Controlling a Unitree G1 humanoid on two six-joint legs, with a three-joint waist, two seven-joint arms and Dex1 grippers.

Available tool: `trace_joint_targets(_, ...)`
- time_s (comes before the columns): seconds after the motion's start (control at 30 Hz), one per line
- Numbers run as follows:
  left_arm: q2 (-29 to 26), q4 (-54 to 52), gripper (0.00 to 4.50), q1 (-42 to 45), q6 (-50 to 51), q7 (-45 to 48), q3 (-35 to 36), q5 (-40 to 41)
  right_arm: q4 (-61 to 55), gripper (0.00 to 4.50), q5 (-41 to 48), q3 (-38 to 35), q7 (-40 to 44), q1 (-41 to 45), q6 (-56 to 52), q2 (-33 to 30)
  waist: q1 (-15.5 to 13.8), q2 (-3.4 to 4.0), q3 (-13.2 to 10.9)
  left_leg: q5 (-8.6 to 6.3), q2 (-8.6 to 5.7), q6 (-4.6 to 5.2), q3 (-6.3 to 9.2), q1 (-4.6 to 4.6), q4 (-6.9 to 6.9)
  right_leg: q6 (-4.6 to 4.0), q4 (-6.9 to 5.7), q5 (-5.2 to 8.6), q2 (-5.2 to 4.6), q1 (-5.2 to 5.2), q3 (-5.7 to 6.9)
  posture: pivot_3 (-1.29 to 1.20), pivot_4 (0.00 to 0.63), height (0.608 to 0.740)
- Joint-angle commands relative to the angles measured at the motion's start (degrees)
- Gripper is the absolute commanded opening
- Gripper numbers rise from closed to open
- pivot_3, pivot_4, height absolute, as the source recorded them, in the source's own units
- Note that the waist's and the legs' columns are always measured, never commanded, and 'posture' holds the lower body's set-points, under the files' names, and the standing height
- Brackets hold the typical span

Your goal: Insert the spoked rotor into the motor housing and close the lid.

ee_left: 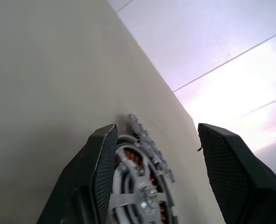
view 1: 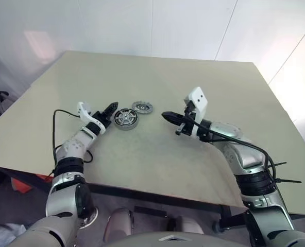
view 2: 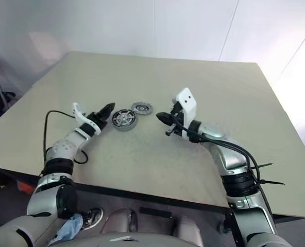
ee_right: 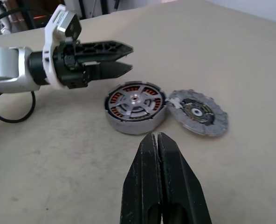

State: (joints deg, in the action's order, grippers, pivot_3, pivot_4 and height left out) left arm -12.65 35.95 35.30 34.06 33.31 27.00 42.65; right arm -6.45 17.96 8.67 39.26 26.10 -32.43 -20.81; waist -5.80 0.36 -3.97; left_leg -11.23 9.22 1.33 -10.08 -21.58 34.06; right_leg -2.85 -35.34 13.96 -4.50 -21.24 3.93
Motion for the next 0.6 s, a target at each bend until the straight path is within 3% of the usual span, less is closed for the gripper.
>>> trace_joint_targets(0.03, -1.34, -3.35, 2.9, -1.23, 1.31, 1.22, -0.67, 0.13, 6.68, 0.0, -5.34, 3.88, -3.49, 4.13, 1.67, 2.9, 0.26, 0.0, 0.0, 0.01, 0.0, -0.02, 0.0, 0.0, 0.0, 0.0, -0.01, 0.0, 0.0, 0.0, 0.0, 0.0, 0.0, 0.74)
trace_joint_targets(0.6, -1.14, -6.58, 2.9, -5.4, -4.01, -3.13, -0.6, -2.82, 20.18, 0.0, -7.54, 3.24, -3.33, 13.86, 9.35, 11.98, 0.4, -0.06, -0.05, 0.03, 0.0, -0.06, 0.01, -0.12, -0.01, -0.01, -0.03, -0.01, 0.01, -0.12, 0.0, 0.0, 0.0, 0.74)
